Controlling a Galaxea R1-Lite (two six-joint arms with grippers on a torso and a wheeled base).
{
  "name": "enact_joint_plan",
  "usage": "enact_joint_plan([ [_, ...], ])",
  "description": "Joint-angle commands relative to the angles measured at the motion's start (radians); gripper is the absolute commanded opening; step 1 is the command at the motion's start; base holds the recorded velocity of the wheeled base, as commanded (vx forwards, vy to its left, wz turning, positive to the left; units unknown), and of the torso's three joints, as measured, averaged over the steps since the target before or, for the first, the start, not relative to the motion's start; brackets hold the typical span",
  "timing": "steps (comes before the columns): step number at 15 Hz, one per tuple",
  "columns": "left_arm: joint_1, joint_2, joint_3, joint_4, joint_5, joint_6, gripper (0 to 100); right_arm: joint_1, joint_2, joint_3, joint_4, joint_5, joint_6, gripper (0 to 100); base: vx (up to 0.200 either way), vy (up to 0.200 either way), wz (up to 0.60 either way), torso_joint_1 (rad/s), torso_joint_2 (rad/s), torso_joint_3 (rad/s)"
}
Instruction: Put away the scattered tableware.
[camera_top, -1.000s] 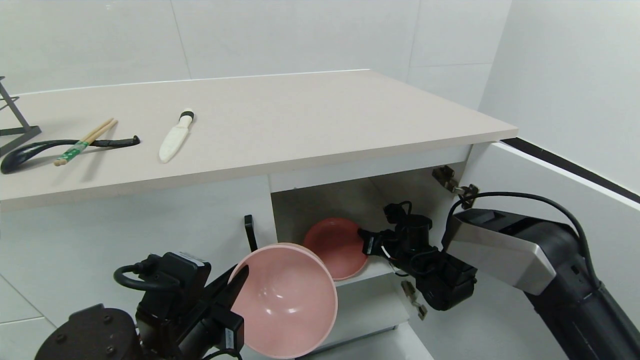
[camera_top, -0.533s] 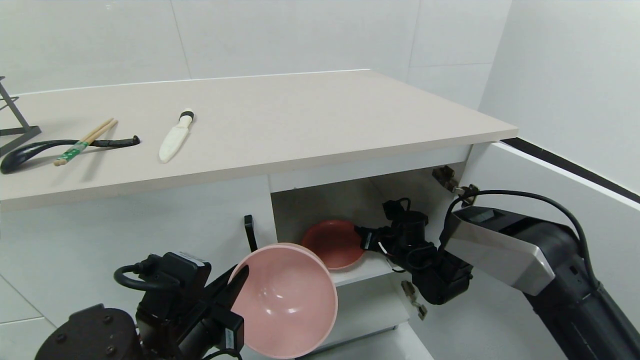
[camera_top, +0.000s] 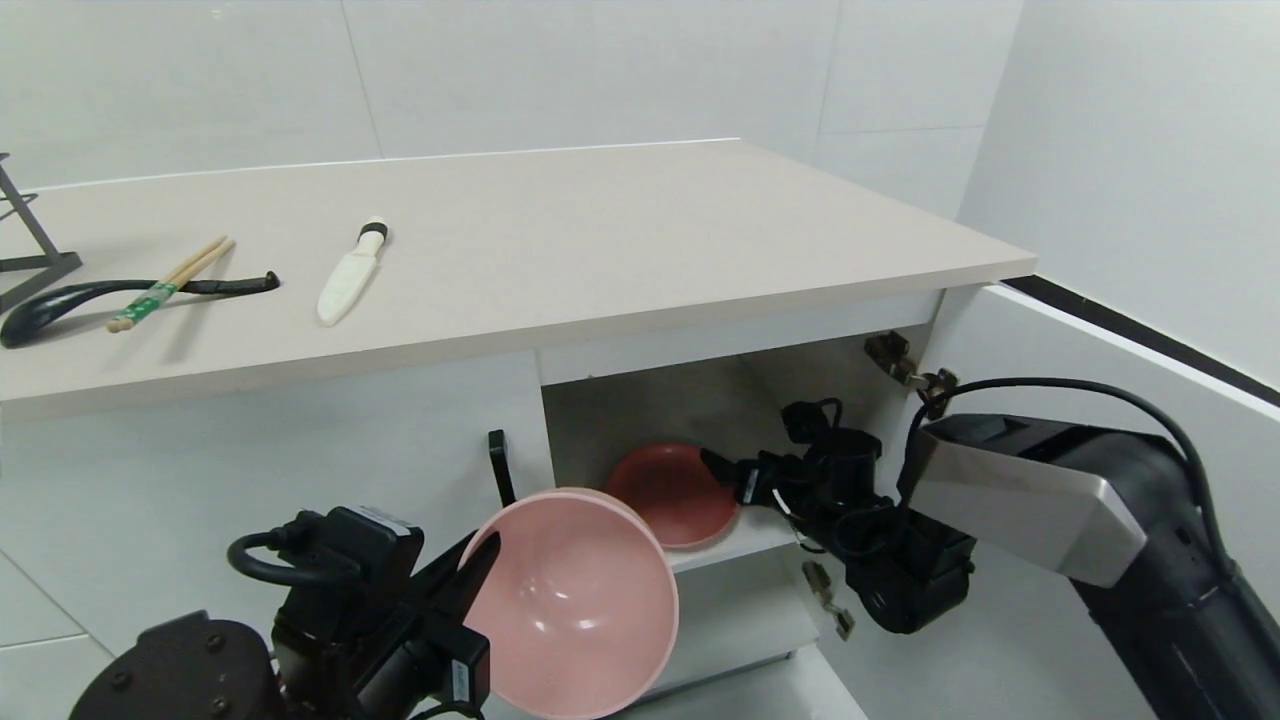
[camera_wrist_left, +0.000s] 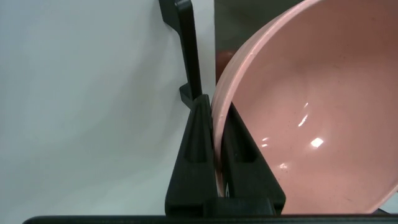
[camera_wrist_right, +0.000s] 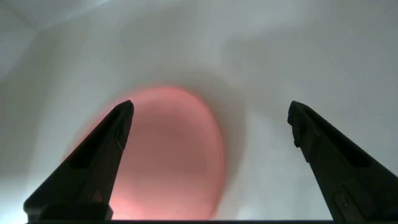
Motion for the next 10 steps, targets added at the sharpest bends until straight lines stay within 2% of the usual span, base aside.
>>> enact_joint_plan([
  [1, -0.044, -0.020, 0.000, -0.001, 0.000, -0.003, 0, 0.085, -0.242, 0.442, -0.149, 0.006, -0.086, 100, 0.000, 0.000, 0.00, 0.000, 0.00, 0.000],
  [2, -0.055, -0.022, 0.000, -0.001, 0.003, -0.005, 0, 0.113, -0.270, 0.564, -0.217, 0.001, -0.122, 100, 0.000, 0.000, 0.00, 0.000, 0.00, 0.000],
  [4, -0.059, -0.011, 0.000, -0.001, 0.016, -0.011, 0, 0.153, -0.436, 0.765, -0.217, -0.037, -0.156, 100, 0.000, 0.000, 0.00, 0.000, 0.00, 0.000],
  [6, -0.061, 0.009, 0.000, -0.001, 0.009, -0.018, 0, 0.177, -0.620, 0.836, -0.217, -0.045, -0.164, 100, 0.000, 0.000, 0.00, 0.000, 0.00, 0.000],
  [8, -0.065, 0.053, 0.000, -0.001, 0.008, 0.008, 0, 0.190, -0.753, 0.902, -0.217, -0.046, -0.175, 100, 0.000, 0.000, 0.00, 0.000, 0.00, 0.000],
  [9, -0.065, 0.062, 0.000, -0.001, 0.008, 0.035, 0, 0.190, -0.789, 0.916, -0.217, -0.046, -0.181, 100, 0.000, 0.000, 0.00, 0.000, 0.00, 0.000],
  [10, -0.065, 0.075, 0.000, -0.001, 0.008, 0.087, 0, 0.183, -0.818, 0.916, -0.217, -0.046, -0.184, 100, 0.000, 0.000, 0.00, 0.000, 0.00, 0.000],
])
